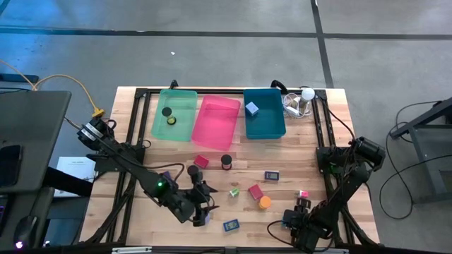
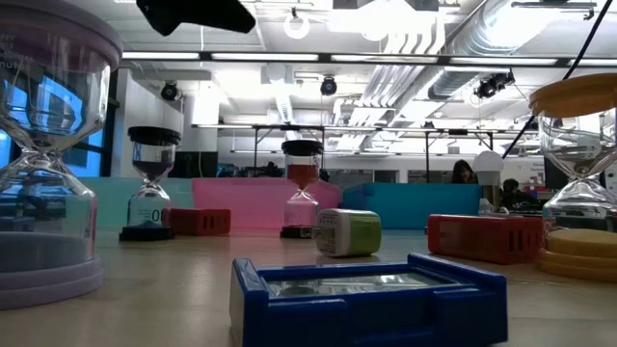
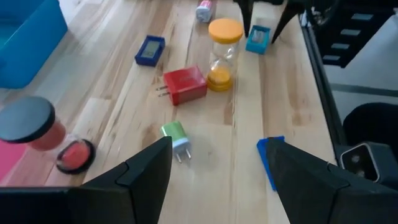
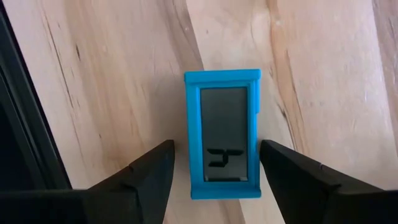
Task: Pick & Place Office items
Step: Put the light blue digital clock into the pink bin
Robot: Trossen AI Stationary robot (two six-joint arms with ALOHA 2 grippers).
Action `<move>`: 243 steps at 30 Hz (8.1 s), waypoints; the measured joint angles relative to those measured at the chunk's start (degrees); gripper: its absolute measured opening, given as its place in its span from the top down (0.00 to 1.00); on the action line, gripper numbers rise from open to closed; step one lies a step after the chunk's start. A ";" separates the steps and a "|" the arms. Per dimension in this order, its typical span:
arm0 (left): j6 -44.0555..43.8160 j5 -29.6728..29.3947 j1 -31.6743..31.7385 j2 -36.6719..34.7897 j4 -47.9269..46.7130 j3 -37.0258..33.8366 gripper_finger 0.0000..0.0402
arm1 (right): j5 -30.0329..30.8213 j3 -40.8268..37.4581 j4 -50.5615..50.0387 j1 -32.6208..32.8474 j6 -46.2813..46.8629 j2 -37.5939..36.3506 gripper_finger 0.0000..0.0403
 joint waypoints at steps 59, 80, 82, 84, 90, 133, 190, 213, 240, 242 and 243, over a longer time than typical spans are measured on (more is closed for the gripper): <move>70.25 -2.41 -6.98 3.93 15.89 -0.05 0.38 | 2.62 16.35 24.10 -20.86 -51.05 -1.75 0.66; 71.99 -2.94 -3.08 5.81 21.20 -0.05 0.38 | 0.58 16.35 26.38 -22.21 -53.80 -1.84 0.66; 73.28 -1.32 -3.14 5.81 22.13 -0.05 0.38 | 0.61 16.35 26.16 -22.41 -53.80 -1.84 0.66; 74.18 -0.15 -3.33 5.81 22.25 -0.05 0.38 | 0.60 16.35 26.16 -22.53 -53.78 -1.84 0.66; 74.84 1.93 -3.29 5.85 22.76 -0.05 0.38 | 0.63 16.35 26.07 -23.32 -53.78 -1.84 0.66; 74.39 7.48 -1.18 5.90 26.00 -0.08 0.82 | 0.19 16.35 26.26 -24.28 -53.82 -1.97 0.66; 81.17 -53.98 26.60 -1.55 12.21 -0.08 0.82 | 17.37 16.30 19.09 -21.88 -35.47 -6.84 0.42; 42.87 13.25 49.19 -2.14 -15.38 -0.05 0.82 | 18.20 16.31 19.21 -22.16 -34.13 -6.73 0.42; 20.66 26.52 61.94 5.05 -11.82 -0.03 0.82 | 18.93 16.31 18.68 -22.16 -34.64 -6.64 0.42; 19.80 26.57 61.94 5.05 -11.81 -0.03 0.82 | 18.93 16.31 18.70 -22.16 -34.96 -6.64 0.42; 19.28 26.55 61.94 5.05 -11.53 -0.03 0.82 | 18.94 16.31 18.70 -22.16 -35.39 -6.64 0.42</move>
